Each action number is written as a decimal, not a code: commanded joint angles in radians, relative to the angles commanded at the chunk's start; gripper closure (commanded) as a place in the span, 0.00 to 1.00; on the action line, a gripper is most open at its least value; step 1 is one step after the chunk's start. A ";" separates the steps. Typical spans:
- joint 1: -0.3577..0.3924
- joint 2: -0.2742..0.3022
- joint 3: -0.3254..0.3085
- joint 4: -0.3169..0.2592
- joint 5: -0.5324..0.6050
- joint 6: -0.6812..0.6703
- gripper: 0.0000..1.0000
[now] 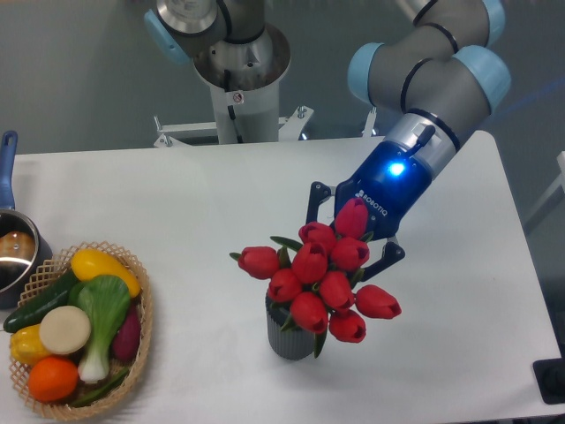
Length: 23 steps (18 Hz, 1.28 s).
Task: Insert the flowers into the vase
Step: 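Lower the tulip stems into the opening of the grey vase, then open the gripper to release the tulips in the vase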
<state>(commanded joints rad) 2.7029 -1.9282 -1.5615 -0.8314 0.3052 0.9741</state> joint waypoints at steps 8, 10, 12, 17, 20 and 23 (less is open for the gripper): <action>-0.005 -0.020 -0.081 0.000 0.000 0.101 1.00; -0.005 -0.023 -0.098 0.000 0.002 0.112 1.00; -0.003 -0.020 -0.126 0.000 0.017 0.118 0.97; -0.005 -0.023 -0.173 0.002 0.055 0.159 0.73; -0.003 -0.029 -0.181 0.000 0.060 0.163 0.42; 0.000 -0.029 -0.183 0.000 0.098 0.160 0.19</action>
<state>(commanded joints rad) 2.7028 -1.9574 -1.7441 -0.8314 0.4032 1.1336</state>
